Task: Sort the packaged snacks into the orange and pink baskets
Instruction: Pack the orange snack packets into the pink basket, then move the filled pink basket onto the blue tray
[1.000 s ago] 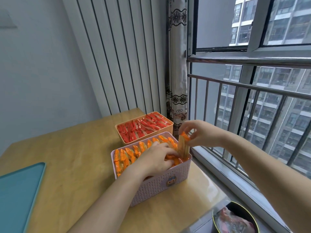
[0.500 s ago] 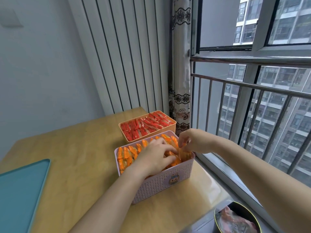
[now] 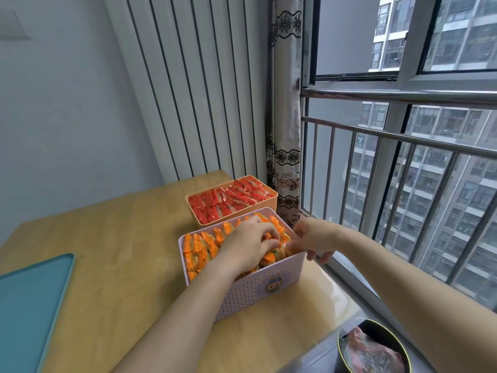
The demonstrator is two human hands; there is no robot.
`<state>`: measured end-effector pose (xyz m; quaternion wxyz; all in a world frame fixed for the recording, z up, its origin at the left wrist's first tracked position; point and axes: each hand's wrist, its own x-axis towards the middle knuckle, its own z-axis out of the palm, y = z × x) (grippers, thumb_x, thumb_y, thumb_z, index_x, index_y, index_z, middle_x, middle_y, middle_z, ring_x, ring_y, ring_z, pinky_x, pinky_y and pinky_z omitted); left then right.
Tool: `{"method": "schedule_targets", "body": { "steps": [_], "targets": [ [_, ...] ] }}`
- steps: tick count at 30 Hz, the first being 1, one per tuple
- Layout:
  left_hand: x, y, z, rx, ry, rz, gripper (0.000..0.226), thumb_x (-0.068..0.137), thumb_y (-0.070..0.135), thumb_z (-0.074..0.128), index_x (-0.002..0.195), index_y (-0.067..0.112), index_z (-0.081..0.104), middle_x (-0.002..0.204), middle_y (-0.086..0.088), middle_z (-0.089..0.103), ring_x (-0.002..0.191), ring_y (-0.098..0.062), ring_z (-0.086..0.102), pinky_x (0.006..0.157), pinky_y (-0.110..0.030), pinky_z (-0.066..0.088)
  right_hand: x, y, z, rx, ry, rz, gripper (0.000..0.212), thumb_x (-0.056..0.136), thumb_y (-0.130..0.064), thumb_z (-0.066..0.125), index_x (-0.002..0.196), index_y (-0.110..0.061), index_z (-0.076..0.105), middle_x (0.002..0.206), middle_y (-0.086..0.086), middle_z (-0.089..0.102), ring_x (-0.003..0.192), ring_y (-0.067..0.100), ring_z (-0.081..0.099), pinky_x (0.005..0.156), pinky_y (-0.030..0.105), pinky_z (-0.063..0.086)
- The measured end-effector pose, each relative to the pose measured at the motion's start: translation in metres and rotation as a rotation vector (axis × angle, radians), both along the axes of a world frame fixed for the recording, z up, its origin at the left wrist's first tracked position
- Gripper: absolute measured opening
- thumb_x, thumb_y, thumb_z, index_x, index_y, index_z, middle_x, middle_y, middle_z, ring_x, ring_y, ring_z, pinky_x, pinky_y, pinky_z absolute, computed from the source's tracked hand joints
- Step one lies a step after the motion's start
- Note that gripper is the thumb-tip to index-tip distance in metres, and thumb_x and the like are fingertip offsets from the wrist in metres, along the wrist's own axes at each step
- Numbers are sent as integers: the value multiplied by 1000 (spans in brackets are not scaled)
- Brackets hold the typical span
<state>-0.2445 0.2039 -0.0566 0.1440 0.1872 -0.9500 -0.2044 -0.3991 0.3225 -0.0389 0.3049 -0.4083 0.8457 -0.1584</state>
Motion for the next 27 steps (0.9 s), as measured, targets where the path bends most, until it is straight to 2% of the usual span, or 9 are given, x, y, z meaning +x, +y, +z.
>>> {"method": "schedule_targets", "body": {
  "steps": [3,9,11,13,15,17,20,24,27],
  "targets": [
    [3,3,-2,64,-13,-3,10,95,34,68,104,36,69,99,12,60,93,-11,59,85,-41,56,3,-1,-7,46,21,20,30,99,-46,60,111,-18,61,108,4,71,90,16,74,52,24,59],
    [23,-6,9,137,-97,-53,26,102,32,56,122,34,72,125,15,68,116,-7,59,101,-31,49,1,-10,-3,-115,-77,-82,35,101,-40,55,120,-11,63,111,10,71,100,28,74,79,44,65],
    [40,-12,11,127,57,92,25,99,35,58,120,35,72,123,16,68,114,-6,59,96,-30,51,4,-16,-9,-131,-29,-117,36,99,-36,53,116,-8,67,109,15,73,96,30,75,83,49,63],
    [59,-22,9,8,151,447,27,96,40,59,120,32,67,124,10,65,111,-13,59,86,-33,53,6,-21,-14,-155,-23,-176,38,96,-33,52,115,-5,68,105,17,75,87,30,77,87,50,62],
    [78,-30,4,12,-2,729,46,94,49,55,132,24,55,133,-1,56,119,-25,55,90,-40,51,11,-25,-15,-161,-54,-225,36,93,-34,52,112,-8,66,99,16,75,78,32,78,89,51,61],
    [86,-30,-2,67,-138,766,57,94,53,51,137,16,50,137,-7,50,121,-30,54,92,-43,50,14,-30,-16,-163,-53,-264,32,88,-37,53,104,-11,62,94,15,76,69,33,78,97,55,55],
    [89,-27,-2,143,-70,788,60,95,51,52,142,13,44,139,-9,49,119,-30,57,83,-37,46,22,-34,-17,-156,3,-294,26,84,-36,52,93,-14,59,83,12,76,60,31,76,110,58,41],
    [103,-39,-9,464,-21,741,83,77,61,56,148,21,38,117,-3,68,101,-25,68,89,-36,54,36,-30,-14,-154,-60,-290,28,81,-43,59,95,-18,58,83,7,76,63,29,77,112,62,36],
    [119,-48,-21,495,8,697,78,69,64,54,139,32,45,97,5,74,84,-18,74,82,-41,61,53,-25,-6,-162,-43,-259,31,80,-50,56,92,-21,55,86,6,75,66,29,77,108,65,41]
  ]
}}
